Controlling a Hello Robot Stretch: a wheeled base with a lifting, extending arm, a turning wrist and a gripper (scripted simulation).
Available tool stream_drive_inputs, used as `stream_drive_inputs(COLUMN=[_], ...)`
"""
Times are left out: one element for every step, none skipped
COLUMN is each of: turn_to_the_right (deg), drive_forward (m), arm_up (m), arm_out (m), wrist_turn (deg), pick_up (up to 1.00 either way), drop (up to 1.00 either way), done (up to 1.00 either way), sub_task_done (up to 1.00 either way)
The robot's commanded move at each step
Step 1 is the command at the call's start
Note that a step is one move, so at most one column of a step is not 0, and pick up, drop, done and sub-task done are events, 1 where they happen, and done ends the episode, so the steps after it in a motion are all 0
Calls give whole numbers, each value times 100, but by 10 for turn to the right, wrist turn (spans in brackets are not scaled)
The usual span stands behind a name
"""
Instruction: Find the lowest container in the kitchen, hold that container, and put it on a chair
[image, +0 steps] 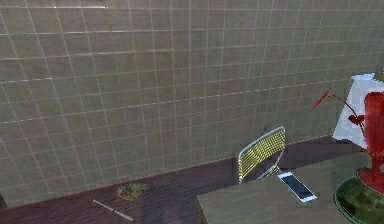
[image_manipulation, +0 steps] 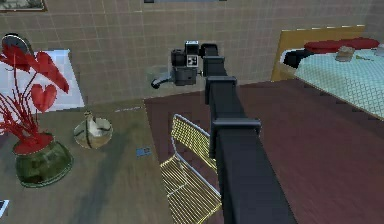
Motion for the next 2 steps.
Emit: stream_drive_inputs(turn_to_the_right=[0, 0], drive_forward=[0, 0], arm_up=[0, 0], arm_out=[0, -10], wrist_turn=[0, 0], pick_up=[0, 0], drop=[100, 0], done=[0, 0], sub_task_done=[0, 0])
